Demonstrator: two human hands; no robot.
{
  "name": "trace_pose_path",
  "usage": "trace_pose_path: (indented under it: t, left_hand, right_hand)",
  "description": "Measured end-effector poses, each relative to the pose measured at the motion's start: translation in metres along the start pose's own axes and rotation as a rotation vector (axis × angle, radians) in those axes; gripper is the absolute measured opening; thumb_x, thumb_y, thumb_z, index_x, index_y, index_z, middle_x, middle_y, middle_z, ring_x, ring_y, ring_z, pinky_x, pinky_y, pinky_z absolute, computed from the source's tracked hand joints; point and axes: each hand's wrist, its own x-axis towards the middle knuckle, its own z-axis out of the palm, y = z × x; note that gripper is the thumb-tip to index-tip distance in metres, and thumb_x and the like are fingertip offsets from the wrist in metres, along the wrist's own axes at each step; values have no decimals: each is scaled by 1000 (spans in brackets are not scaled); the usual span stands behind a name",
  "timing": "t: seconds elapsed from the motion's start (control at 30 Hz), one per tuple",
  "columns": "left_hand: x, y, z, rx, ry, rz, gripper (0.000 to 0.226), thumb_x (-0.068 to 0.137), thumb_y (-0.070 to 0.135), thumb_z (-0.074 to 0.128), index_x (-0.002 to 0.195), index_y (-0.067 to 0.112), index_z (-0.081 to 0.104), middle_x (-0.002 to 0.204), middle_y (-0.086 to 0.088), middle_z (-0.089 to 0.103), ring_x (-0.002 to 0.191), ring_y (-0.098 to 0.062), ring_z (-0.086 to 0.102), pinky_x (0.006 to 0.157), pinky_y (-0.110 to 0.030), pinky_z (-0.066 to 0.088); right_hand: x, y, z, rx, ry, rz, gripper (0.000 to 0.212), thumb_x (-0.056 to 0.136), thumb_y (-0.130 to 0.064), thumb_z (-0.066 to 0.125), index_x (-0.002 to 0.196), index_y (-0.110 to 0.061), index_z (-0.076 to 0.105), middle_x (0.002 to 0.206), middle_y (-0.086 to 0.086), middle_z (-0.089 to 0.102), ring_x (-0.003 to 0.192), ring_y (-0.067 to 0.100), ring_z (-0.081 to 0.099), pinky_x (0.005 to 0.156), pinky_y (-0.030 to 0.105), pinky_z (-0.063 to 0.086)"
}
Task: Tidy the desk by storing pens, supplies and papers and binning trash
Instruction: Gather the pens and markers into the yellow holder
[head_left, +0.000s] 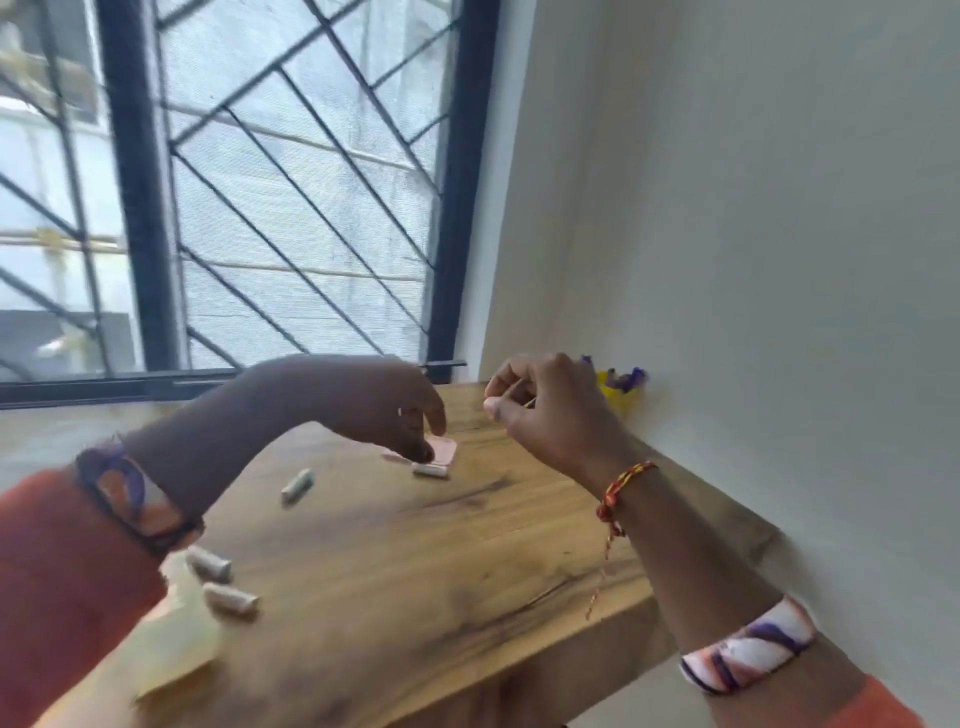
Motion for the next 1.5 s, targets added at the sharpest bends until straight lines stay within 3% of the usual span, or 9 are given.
trace_pose_path:
  t: [0.13,0.4,0.6,0.73,0.83,1.07,1.2,1.37,1.5]
  left_hand:
    - [-63,-58,-13,-58,45,-135,34,81,32,67,113,21,63,99,0,73,59,13,54,71,-8,43]
    - [-193,-200,-18,-156,92,-455,32,77,35,72,105,21,67,94,-6,73,90,-24,68,86,-40,54]
    - [-276,-294,7,-144,-76,-628,39,81,30,68,118,18,61,102,2,71,93,-16,66,88,-29,50]
    - [-327,-338,28,-118,-172,-756,44,84,31,64,124,16,56,111,-3,68,92,-18,63,79,-23,48]
    - [-359,-359,43,-124,-216,-804,45,84,34,63,125,17,55,110,0,66,87,-15,58,65,-17,43]
    - [-363,-370,103,-293,-236,-671,29,85,33,62,108,14,65,99,-4,68,77,-15,55,57,-19,37]
    - [-338,-361,124,-236,-174,-611,26,85,37,60,92,13,67,83,-3,65,71,-16,51,54,-22,33]
    - [-310,-352,117,-175,-153,-539,15,79,16,62,89,9,70,84,-11,67,70,-16,49,52,-21,34]
    - [-293,-352,90,27,-8,-570,13,71,26,65,64,16,66,59,3,53,68,-24,54,61,-28,43]
  right_hand:
    - [2,-59,21,61,-73,-78,3,77,-25,68,78,-22,69,68,-7,63,73,15,65,72,31,54]
    - [23,-164,107,239,-250,-196,3,78,-20,68,78,-22,67,69,-5,68,69,12,65,75,40,56]
    - [39,-267,217,312,-468,-285,7,76,-14,68,83,-15,70,74,5,72,63,11,61,73,30,54]
    - [30,-328,292,254,-729,-348,18,78,-15,69,96,-12,68,93,10,72,73,12,56,69,19,41]
    - [20,-357,337,87,-867,-361,30,81,-17,65,110,-12,62,109,13,66,86,21,55,70,24,38]
    - [18,-372,376,-122,-786,-239,29,90,-33,51,109,-12,59,108,17,64,98,33,61,81,35,49]
    - [23,-367,363,-56,-782,-173,31,81,-15,58,112,-15,60,109,11,64,101,27,60,78,27,45]
    - [28,-352,315,136,-586,-116,39,79,-7,54,118,-12,58,92,9,67,81,22,61,71,23,44]
    - [26,-323,274,316,-454,-25,48,76,0,56,123,-9,52,72,0,58,67,19,59,72,41,56]
